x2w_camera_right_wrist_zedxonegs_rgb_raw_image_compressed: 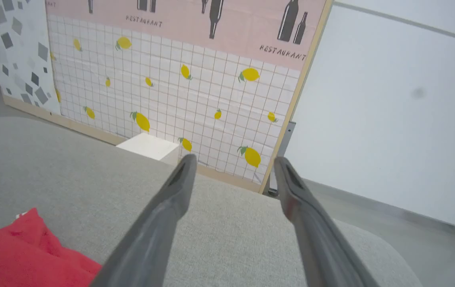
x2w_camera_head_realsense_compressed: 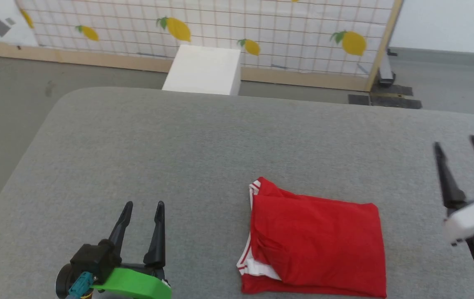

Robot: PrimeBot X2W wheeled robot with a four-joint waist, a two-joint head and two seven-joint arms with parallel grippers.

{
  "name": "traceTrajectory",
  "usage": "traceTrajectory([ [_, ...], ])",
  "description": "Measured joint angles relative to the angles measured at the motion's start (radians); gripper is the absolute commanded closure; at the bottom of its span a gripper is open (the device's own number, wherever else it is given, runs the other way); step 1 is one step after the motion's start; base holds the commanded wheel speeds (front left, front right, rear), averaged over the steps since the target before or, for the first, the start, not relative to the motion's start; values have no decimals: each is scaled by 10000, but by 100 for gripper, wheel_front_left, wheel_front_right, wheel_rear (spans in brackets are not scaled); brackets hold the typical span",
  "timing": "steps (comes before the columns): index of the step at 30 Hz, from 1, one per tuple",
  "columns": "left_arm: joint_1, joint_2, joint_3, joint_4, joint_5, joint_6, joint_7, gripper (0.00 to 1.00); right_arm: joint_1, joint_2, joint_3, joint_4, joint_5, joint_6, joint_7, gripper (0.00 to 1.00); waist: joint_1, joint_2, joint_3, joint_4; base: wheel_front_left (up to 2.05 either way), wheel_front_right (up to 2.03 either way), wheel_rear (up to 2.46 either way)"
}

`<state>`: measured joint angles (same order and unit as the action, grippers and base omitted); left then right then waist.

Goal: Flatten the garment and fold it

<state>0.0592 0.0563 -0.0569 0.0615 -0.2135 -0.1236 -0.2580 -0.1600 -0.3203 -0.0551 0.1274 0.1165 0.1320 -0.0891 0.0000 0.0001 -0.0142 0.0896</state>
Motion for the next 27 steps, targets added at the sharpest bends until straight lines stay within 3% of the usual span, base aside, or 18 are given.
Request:
traceTrajectory([
  [5,11,-4,-86,-6,15,0,0,0,1200,836,-997,-1122,-339,0,-593,0,0,0,33,-290,0,0,0],
  [14,97,-6,-215,-29,58,0,0,0,2914,2004,-1066,-1825,-648,0,-1011,0,0,0,81,-377,0,0,0],
  [22,98,-6,-261,-38,58,0,0,0,3063,2155,-1007,-1898,-731,0,-1034,0,0,0,125,-308,0,0,0],
  [27,91,-6,-268,-82,58,0,0,0,3057,1778,-736,-2031,-360,0,69,0,0,0,252,-284,0,0,0],
])
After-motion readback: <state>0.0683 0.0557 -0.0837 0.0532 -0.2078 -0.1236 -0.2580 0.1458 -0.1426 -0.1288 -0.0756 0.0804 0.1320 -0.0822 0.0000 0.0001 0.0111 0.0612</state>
